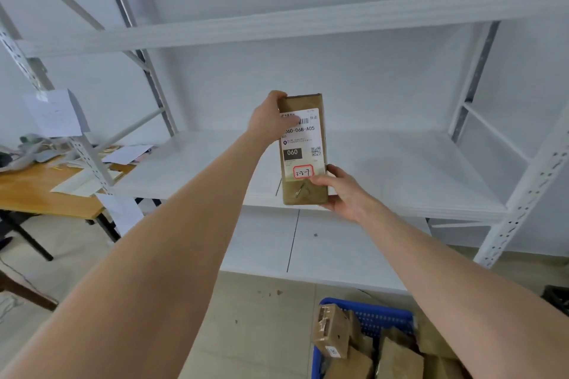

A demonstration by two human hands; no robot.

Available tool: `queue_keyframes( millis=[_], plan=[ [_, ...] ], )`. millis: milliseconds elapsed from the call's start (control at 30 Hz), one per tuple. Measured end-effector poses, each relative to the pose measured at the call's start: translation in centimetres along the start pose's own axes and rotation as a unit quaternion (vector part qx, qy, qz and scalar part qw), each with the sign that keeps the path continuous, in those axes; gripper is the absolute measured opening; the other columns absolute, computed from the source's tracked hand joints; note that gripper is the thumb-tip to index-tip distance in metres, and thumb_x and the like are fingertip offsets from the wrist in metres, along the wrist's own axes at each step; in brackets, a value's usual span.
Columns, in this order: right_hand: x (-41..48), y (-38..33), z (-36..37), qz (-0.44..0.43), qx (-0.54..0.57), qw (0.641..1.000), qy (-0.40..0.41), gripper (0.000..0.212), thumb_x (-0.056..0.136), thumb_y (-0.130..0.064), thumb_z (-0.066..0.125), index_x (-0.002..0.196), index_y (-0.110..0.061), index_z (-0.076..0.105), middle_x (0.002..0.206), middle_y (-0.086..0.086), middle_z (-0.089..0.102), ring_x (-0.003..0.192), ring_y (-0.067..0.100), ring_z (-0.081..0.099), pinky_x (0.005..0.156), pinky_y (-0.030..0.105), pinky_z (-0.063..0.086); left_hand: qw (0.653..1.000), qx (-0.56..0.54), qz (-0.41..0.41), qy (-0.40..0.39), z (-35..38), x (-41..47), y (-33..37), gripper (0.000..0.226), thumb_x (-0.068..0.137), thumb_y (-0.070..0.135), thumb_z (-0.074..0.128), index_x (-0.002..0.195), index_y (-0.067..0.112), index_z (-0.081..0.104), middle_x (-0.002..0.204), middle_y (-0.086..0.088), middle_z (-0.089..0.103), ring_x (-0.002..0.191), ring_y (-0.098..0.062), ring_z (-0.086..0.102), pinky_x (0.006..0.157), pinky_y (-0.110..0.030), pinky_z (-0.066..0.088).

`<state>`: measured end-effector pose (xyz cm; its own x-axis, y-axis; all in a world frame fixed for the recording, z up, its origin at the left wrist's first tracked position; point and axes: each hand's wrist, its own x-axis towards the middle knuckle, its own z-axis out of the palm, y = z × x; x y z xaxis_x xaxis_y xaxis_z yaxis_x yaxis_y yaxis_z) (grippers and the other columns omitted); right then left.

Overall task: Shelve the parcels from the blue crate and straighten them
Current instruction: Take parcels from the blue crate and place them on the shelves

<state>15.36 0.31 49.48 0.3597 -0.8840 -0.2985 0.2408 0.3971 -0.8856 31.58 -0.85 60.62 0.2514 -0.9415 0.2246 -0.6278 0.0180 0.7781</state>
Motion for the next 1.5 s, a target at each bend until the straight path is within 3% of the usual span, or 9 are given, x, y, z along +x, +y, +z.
queue_keyframes(
  millis=[100, 267, 533, 833, 967, 1167, 1300, 1433, 1500],
  plan=[
    [-0.4, -3.8, 0.1, -0.038, -0.035, 0.999, -0.006, 0.071, 0.083, -0.006, 0.071, 0.143, -0.025, 0.038, 0.103, 0.000, 0.060, 0.105, 0.033, 0.062, 0.082, 0.037, 0.053, 0.999, 0.011, 0.045, 0.027, -1.3, 1.2, 3.8, 0.057, 0.082, 0.019, 0.068, 0.133, 0.021, 0.044, 0.104, -0.001, 0.052, 0.102, -0.029, 0.062, 0.086, -0.045, 0.054],
    [-1.2, -9.3, 0.3, -0.106, -0.054, 0.993, -0.016, 0.069, 0.082, -0.010, 0.074, 0.140, -0.026, 0.041, 0.109, -0.001, 0.061, 0.103, 0.031, 0.063, 0.071, 0.031, 0.052, 0.992, 0.025, 0.096, 0.076, -3.0, 2.7, 9.4, 0.055, 0.082, 0.029, 0.069, 0.131, 0.025, 0.045, 0.103, 0.003, 0.051, 0.102, -0.025, 0.060, 0.087, -0.045, 0.053],
    [-3.0, -17.7, 0.8, -0.197, -0.041, 0.979, -0.044, 0.066, 0.080, -0.015, 0.076, 0.137, -0.027, 0.045, 0.105, -0.004, 0.063, 0.106, 0.035, 0.063, 0.076, 0.034, 0.052, 0.969, 0.067, 0.187, 0.149, -6.6, 3.4, 19.0, 0.052, 0.082, 0.036, 0.069, 0.128, 0.025, 0.048, 0.101, 0.005, 0.051, 0.099, -0.023, 0.062, 0.084, -0.043, 0.055],
    [-4.0, -26.0, 2.4, -0.286, -0.052, 0.955, -0.064, 0.067, 0.083, -0.007, 0.073, 0.140, -0.023, 0.043, 0.096, -0.006, 0.062, 0.092, 0.025, 0.065, 0.071, 0.031, 0.054, 0.941, 0.103, 0.240, 0.215, -9.8, 4.2, 25.8, 0.054, 0.086, 0.032, 0.064, 0.134, 0.024, 0.042, 0.122, -0.003, 0.059, 0.103, -0.026, 0.061, 0.085, -0.043, 0.054],
    [-3.2, -29.0, 2.4, -0.322, -0.089, 0.941, -0.041, 0.068, 0.084, -0.006, 0.071, 0.143, -0.022, 0.041, 0.095, -0.009, 0.061, 0.098, 0.021, 0.063, 0.072, 0.029, 0.053, 0.943, 0.049, 0.262, 0.199, -10.1, 6.2, 27.1, 0.064, 0.082, 0.026, 0.068, 0.139, 0.025, 0.040, 0.125, -0.006, 0.057, 0.108, -0.027, 0.060, 0.086, -0.044, 0.054],
    [-0.3, -32.3, 0.9, -0.361, -0.127, 0.924, 0.016, 0.062, 0.085, -0.007, 0.070, 0.139, -0.026, 0.046, 0.100, -0.008, 0.064, 0.089, 0.010, 0.064, 0.071, 0.025, 0.052, 0.945, -0.005, 0.280, 0.169, -8.8, 11.2, 27.8, 0.061, 0.083, 0.018, 0.068, 0.137, 0.023, 0.041, 0.110, 0.000, 0.054, 0.102, -0.027, 0.061, 0.083, -0.045, 0.056],
    [2.4, -33.6, 0.0, -0.388, -0.183, 0.901, 0.066, 0.060, 0.088, -0.012, 0.068, 0.141, -0.028, 0.047, 0.118, -0.004, 0.065, 0.106, 0.013, 0.063, 0.091, 0.035, 0.052, 0.945, -0.011, 0.295, 0.144, -7.3, 15.1, 27.9, 0.061, 0.084, 0.013, 0.066, 0.138, 0.023, 0.040, 0.122, -0.006, 0.058, 0.106, -0.028, 0.060, 0.085, -0.045, 0.055],
    [4.1, -34.9, -0.6, -0.418, -0.246, 0.868, 0.110, 0.051, 0.095, -0.012, 0.060, 0.141, -0.024, 0.044, 0.117, -0.006, 0.059, 0.106, 0.011, 0.054, 0.076, 0.019, 0.043, 0.942, -0.022, 0.310, 0.124, -6.0, 18.7, 28.1, 0.061, 0.083, 0.011, 0.064, 0.138, 0.022, 0.040, 0.126, -0.009, 0.057, 0.110, -0.031, 0.059, 0.088, -0.046, 0.053],
    [5.5, -35.2, -0.9, -0.420, -0.265, 0.859, 0.125, 0.050, 0.095, -0.012, 0.059, 0.142, -0.021, 0.044, 0.121, -0.004, 0.060, 0.111, 0.014, 0.055, 0.086, 0.023, 0.043, 0.942, -0.014, 0.316, 0.114, -5.5, 20.1, 28.1, 0.061, 0.084, 0.010, 0.064, 0.138, 0.022, 0.040, 0.125, -0.009, 0.057, 0.109, -0.030, 0.059, 0.087, -0.046, 0.054]
  ],
)
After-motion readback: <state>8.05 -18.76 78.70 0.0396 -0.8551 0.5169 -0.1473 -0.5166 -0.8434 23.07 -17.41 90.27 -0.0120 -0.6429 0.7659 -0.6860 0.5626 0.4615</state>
